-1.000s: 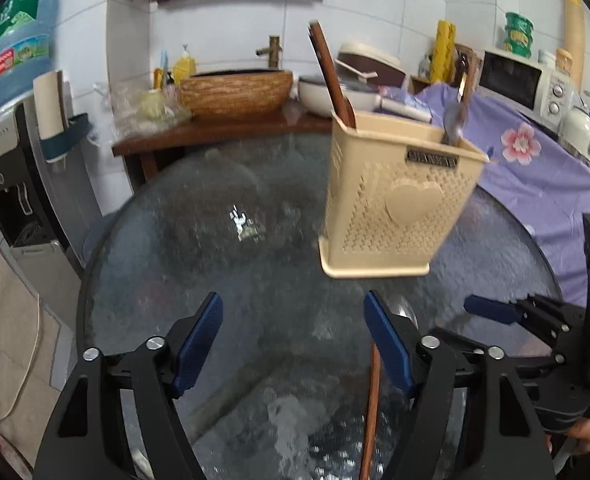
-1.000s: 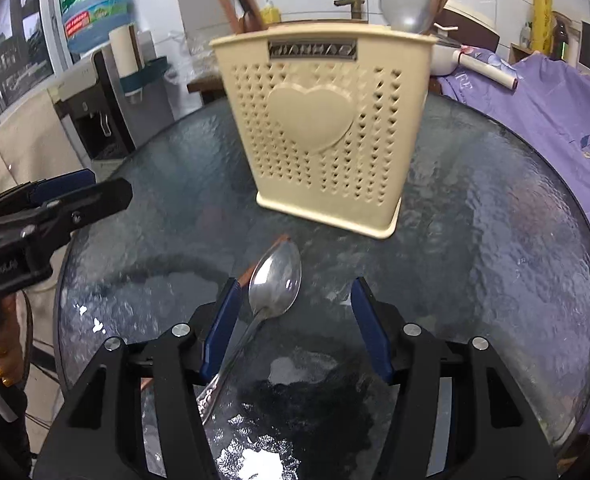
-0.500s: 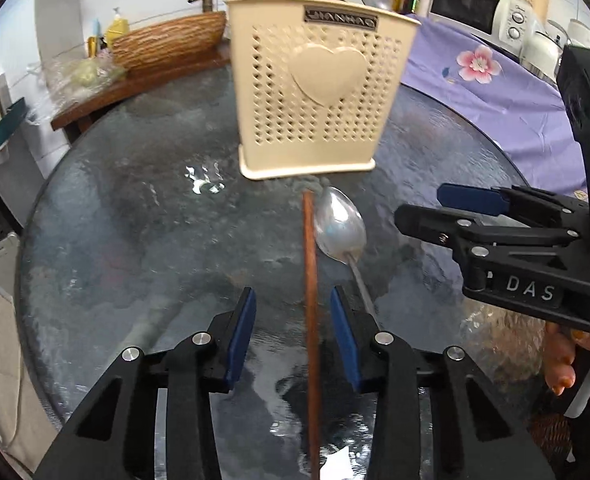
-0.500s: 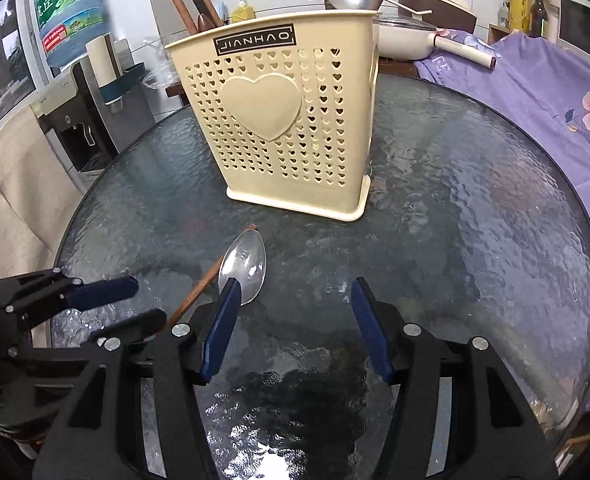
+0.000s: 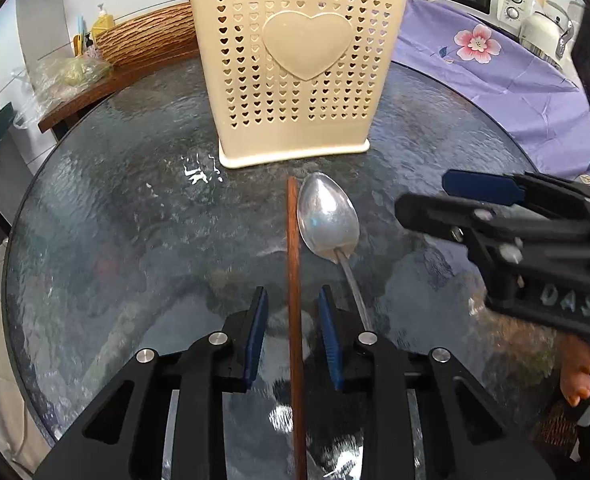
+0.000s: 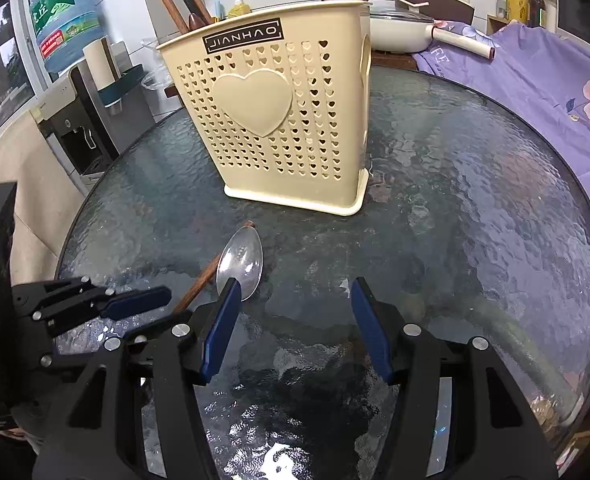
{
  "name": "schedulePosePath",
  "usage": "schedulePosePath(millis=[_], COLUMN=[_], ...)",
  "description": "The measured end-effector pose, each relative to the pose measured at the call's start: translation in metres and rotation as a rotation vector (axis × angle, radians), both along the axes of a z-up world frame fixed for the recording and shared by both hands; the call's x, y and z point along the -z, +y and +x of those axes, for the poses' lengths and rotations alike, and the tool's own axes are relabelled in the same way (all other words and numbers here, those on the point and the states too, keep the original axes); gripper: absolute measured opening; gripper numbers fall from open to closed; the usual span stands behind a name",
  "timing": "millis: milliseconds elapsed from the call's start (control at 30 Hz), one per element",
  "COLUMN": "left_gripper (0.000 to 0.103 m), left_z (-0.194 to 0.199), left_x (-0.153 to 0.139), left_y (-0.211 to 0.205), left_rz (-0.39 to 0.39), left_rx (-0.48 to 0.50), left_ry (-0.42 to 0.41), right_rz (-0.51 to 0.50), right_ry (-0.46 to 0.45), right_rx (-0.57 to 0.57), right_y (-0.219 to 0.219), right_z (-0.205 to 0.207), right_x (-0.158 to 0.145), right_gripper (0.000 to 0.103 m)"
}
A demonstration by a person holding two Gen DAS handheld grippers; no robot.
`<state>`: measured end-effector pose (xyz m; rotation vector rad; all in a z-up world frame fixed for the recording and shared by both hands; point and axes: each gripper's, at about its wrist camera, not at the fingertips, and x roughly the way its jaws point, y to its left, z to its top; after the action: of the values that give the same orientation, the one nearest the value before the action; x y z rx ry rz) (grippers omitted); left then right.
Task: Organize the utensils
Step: 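Withdraw both tools and move them toward the remaining chopstick and metal spoon, then close the left tool on the wooden chopstick while the right tool grasps the metal spoon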
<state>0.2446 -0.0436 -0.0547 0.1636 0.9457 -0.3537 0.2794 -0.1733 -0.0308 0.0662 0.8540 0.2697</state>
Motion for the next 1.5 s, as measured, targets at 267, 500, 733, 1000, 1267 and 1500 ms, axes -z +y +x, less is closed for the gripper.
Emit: schedulePosePath(millis=[267, 500, 733, 1000, 1267, 1500], left_gripper=[0.019, 0.008, 0.007, 0.007, 0.007, 0.007], left_z=[0.028, 0.043, 0.045, 0.048, 0.049, 0.050], left_x=[-0.001, -0.001, 0.000, 0.000, 0.000, 0.000], left_y=[0.001, 0.007, 0.025, 0.061, 0.062, 0.064], left_rz=[-0.020, -0.041, -0.060, -0.090, -0.090, -0.099], left_rx=[-0.017, -0.044, -0.082, -0.165, -0.186, -0.191], left_ry=[0.011, 0.014, 0.019, 0.026, 0.019, 0.023], right_rz=[0.004, 0.013, -0.007, -0.091, -0.139, -0.176], right_ry=[0.004, 0.035, 0.061, 0.093, 0.126, 0.104], right_rx=[0.006, 0.006, -0.026, -0.031, 0.036, 0.039], right_y=[-0.001, 0.000, 0.021, 0.062, 0.084, 0.098], right_z=[0.002, 0.009, 0.012, 0.020, 0.037, 0.045], right_x=[-0.001, 0.005, 0.011, 0.014, 0.023, 0.027], right_gripper=[0.058, 0.058, 0.058, 0.058, 0.058, 0.047])
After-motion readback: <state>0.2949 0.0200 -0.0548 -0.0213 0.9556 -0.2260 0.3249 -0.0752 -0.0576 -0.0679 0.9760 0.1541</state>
